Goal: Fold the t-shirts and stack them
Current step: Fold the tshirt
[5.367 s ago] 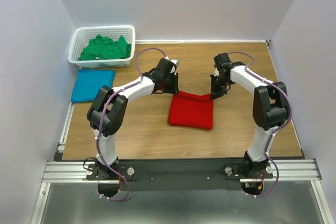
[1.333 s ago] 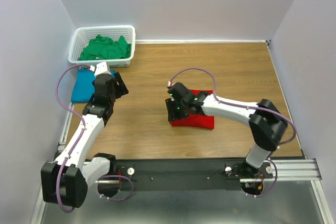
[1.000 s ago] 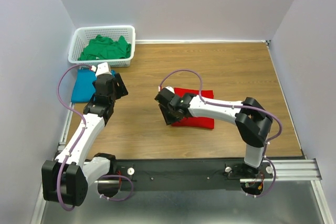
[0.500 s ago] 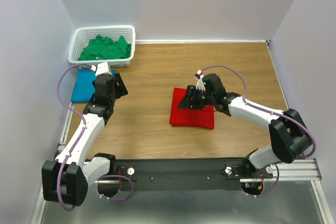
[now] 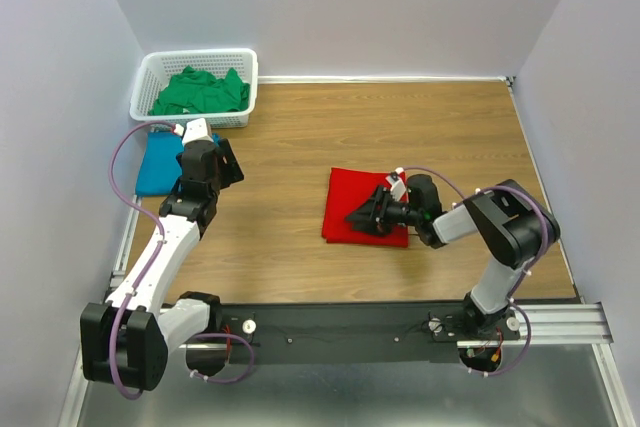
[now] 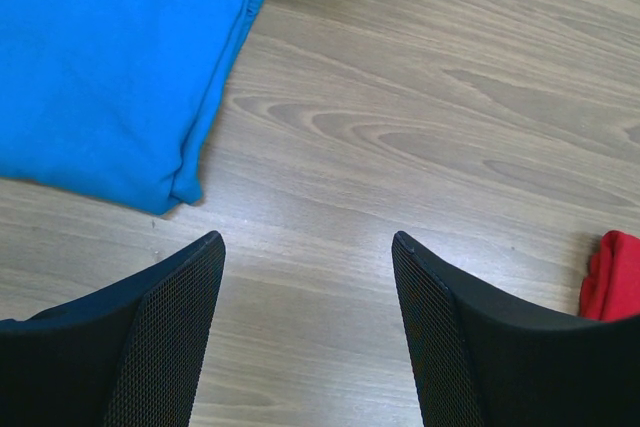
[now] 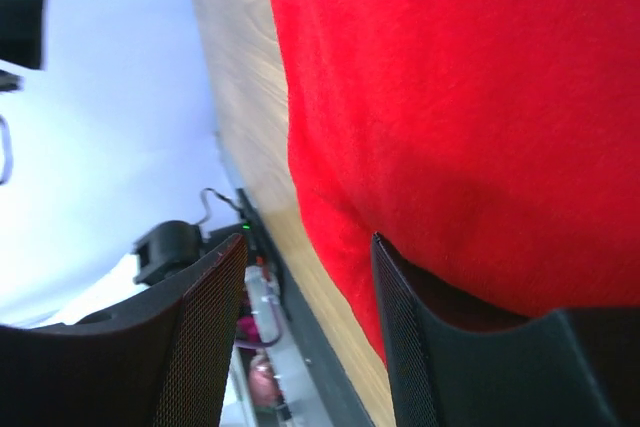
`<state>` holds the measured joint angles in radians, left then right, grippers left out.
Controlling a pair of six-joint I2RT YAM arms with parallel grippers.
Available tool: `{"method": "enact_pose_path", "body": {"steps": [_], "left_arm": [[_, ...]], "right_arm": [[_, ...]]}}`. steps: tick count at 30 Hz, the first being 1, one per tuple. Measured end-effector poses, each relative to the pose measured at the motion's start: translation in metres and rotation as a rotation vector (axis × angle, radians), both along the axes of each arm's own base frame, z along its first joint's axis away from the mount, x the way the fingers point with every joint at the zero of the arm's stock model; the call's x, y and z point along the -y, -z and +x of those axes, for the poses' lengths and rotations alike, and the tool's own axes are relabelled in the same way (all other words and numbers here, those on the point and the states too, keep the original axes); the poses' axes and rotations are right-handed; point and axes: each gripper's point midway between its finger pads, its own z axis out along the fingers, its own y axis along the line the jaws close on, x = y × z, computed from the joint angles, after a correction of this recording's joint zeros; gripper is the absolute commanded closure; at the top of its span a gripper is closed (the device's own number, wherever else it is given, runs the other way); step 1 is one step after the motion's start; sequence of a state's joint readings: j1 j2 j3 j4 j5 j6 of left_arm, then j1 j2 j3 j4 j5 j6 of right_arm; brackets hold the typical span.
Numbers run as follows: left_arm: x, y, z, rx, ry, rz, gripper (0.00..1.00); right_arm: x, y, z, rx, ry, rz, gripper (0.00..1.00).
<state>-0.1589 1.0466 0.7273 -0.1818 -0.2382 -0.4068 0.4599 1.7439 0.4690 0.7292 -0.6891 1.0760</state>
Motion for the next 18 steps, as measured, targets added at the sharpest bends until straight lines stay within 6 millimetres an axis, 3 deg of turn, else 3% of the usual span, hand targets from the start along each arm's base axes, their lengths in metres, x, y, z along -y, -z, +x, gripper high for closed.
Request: {"method": "enact_pose_path", "body": {"steps": [9, 14, 17, 18], "left_arm": [[0.000, 0.001, 0.000, -0.002, 0.001, 0.003, 0.25], [0.000, 0.001, 0.000, -0.002, 0.001, 0.004, 0.25], [0.000, 0.001, 0.000, -0.002, 0.001, 0.003, 0.24], [0.000, 0.001, 0.000, -0.002, 0.001, 0.004, 0.25]], "right_arm": [[0.007, -0.001, 0.004, -0.049, 0.069, 0.080, 0.40], [0.010, -0.002, 0.003, -0.053, 0.061, 0.027, 0.38], [0.008, -0.013, 0.014, -0.006, 0.051, -0.064, 0.38], [0.005, -0.025, 0.022, 0.040, 0.042, -0.095, 0.38]]}}
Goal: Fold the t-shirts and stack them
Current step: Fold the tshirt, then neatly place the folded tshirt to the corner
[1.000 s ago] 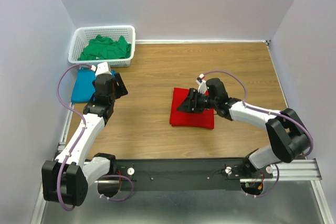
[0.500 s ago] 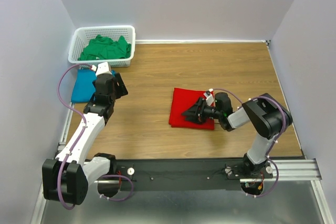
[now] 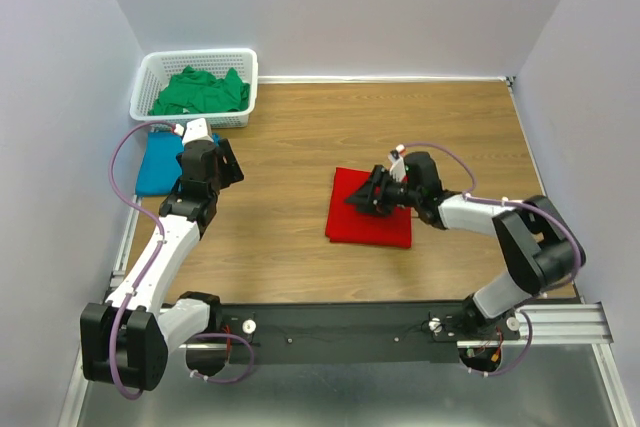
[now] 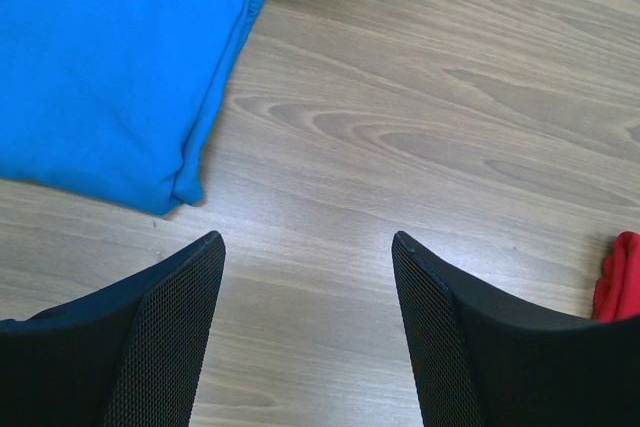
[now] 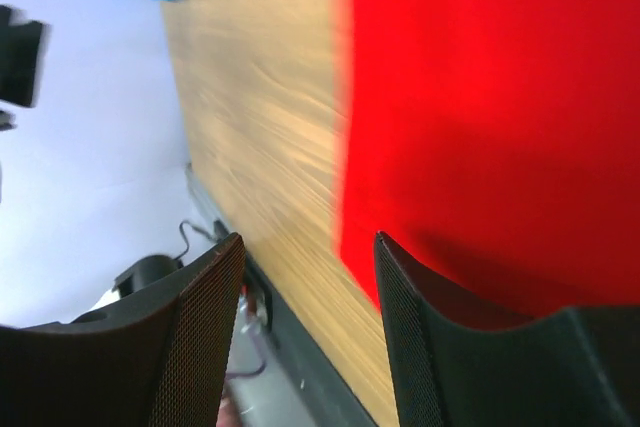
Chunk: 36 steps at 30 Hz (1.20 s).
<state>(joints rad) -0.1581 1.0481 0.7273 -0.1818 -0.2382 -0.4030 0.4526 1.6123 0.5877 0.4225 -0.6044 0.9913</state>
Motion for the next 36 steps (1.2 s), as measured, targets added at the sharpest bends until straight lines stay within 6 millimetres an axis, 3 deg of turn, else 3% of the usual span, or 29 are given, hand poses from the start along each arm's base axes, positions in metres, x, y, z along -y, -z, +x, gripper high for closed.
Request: {"method": "enact_pose_path", "body": {"steps": [4, 7, 10, 12, 16, 21, 25, 31, 36], "left_arm": [[0.000, 0.000, 0.000, 0.000, 0.000, -0.001, 0.25], [0.000, 0.000, 0.000, 0.000, 0.001, -0.002, 0.25], [0.000, 0.000, 0.000, 0.000, 0.001, -0.002, 0.25], [0.000, 0.000, 0.000, 0.000, 0.001, -0.002, 0.24], [-0.002, 0.000, 0.000, 0.000, -0.003, -0.002, 0.25], [-0.002, 0.000, 0.000, 0.000, -0.003, -0.002, 0.25], [-0.002, 0.000, 0.000, 0.000, -0.004, -0.003, 0.25], [-0.001, 0.000, 0.000, 0.000, -0.002, -0.003, 0.24], [-0.001, 0.000, 0.000, 0.000, 0.000, -0.004, 0.25]], "right_arm": [[-0.011, -0.039, 0.021, 0.149, -0.027, -0.092, 0.39], [-0.030, -0.054, 0.020, 0.216, -0.076, -0.192, 0.41], [-0.054, -0.047, 0.006, 0.257, -0.147, -0.338, 0.46], [-0.072, -0.032, -0.012, 0.279, -0.215, -0.475, 0.48], [-0.088, -0.004, -0.038, 0.324, -0.310, -0.727, 0.53], [-0.079, 0.020, -0.053, 0.363, -0.358, -0.984, 0.53], [-0.066, 0.022, -0.051, 0.382, -0.353, -1.103, 0.52], [-0.061, 0.017, -0.046, 0.419, -0.342, -1.190, 0.52], [-0.058, 0.025, -0.050, 0.410, -0.365, -1.229, 0.52]]}}
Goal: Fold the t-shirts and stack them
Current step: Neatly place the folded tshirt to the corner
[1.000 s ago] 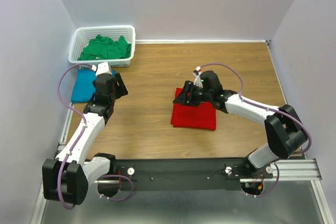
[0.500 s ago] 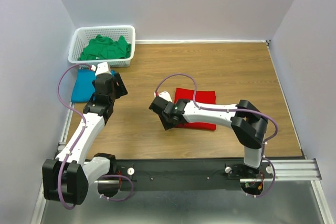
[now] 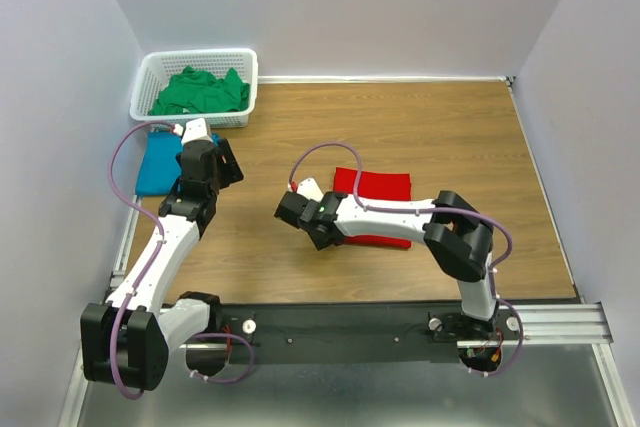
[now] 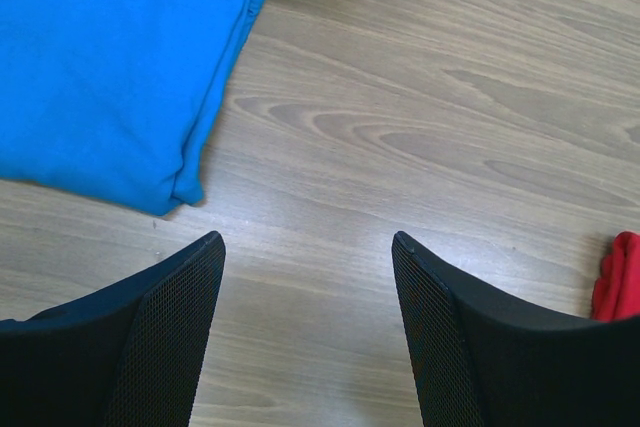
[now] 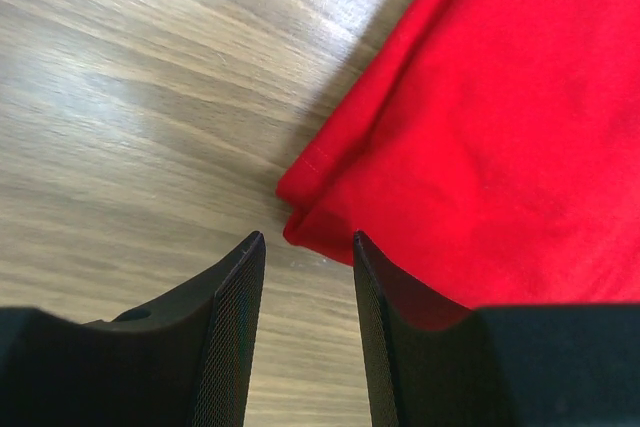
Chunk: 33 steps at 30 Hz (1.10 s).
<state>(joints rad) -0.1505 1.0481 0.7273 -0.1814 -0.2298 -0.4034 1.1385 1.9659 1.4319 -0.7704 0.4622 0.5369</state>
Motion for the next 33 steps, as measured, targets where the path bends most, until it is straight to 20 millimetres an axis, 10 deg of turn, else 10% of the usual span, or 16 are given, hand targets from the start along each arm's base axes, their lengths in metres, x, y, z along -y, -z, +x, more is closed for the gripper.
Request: {"method": "enact_pose_path", "body": {"steps": [7, 14, 19, 33], "left_arm": [[0.007, 0.006, 0.002, -0.017, 0.035, -0.014, 0.25], [0.032, 0.018, 0.005, -0.054, 0.165, -0.070, 0.25], [0.054, 0.021, 0.006, -0.061, 0.258, -0.136, 0.25], [0.192, 0.078, -0.031, -0.363, 0.564, -0.555, 0.18]], "right_arm": [[0.005, 0.019, -0.002, -0.018, -0.016, -0.067, 0.62], [0.006, 0.020, 0.000, -0.001, -0.035, -0.100, 0.99], [0.008, 0.019, 0.001, 0.008, -0.045, -0.110, 0.99], [0.009, -0.048, 0.005, 0.099, -0.037, 0.062, 0.99]]}}
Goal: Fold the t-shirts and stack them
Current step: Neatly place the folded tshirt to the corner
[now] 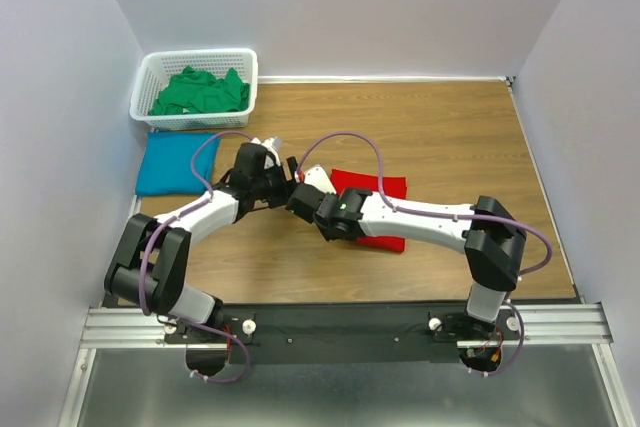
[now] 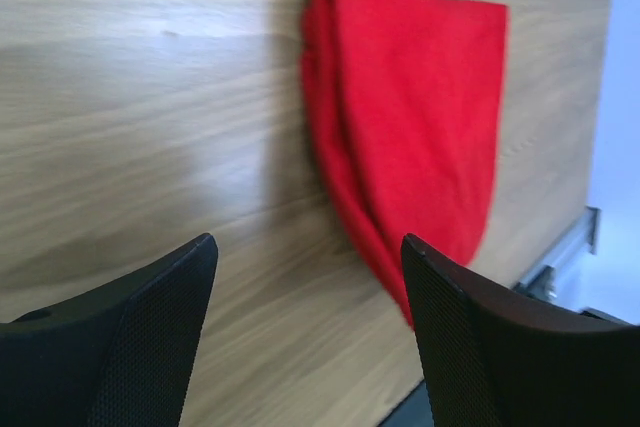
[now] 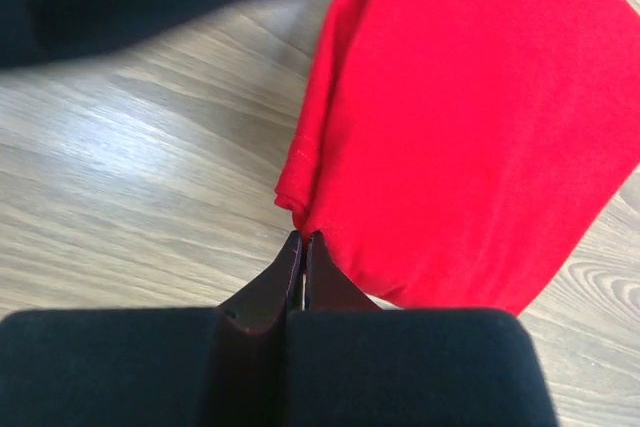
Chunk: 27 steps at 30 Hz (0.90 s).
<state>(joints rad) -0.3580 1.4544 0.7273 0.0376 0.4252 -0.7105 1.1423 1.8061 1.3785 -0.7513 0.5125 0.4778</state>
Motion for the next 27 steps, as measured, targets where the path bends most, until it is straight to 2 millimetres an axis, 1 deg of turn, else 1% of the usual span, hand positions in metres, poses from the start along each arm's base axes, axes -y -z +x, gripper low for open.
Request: {"method": "enact_pose_path", "body": {"steps": [4, 5, 9, 14, 18, 22, 24, 27], "left_arm": [[0.027, 0.001, -0.006, -0.040, 0.022, -0.064, 0.17], [0.031, 0.003, -0.006, -0.051, 0.022, -0.073, 0.17], [0.054, 0.012, -0.010, -0.110, 0.027, -0.116, 0.16], [0.075, 0.019, -0.020, -0.168, 0.033, -0.155, 0.16], [0.081, 0.022, -0.026, -0.192, 0.019, -0.171, 0.16], [0.080, 0.029, -0.031, -0.222, -0.007, -0.166, 0.16], [0.079, 0.034, -0.030, -0.231, -0.026, -0.159, 0.19], [0.080, 0.041, -0.029, -0.241, -0.038, -0.152, 0.27]], "right_arm": [[0.010, 0.005, 0.000, 0.000, 0.013, 0.007, 0.99], [0.012, 0.006, -0.001, -0.002, 0.015, 0.004, 0.99], [0.020, 0.011, -0.002, -0.007, 0.026, 0.010, 0.99], [0.021, 0.011, 0.000, -0.004, 0.037, 0.024, 0.99], [0.020, 0.009, 0.001, -0.001, 0.041, 0.036, 0.99], [0.020, 0.008, 0.003, 0.000, 0.046, 0.042, 0.99], [0.019, 0.008, 0.003, -0.002, 0.046, 0.046, 0.99], [0.019, 0.008, 0.003, -0.003, 0.045, 0.050, 0.99]]}}
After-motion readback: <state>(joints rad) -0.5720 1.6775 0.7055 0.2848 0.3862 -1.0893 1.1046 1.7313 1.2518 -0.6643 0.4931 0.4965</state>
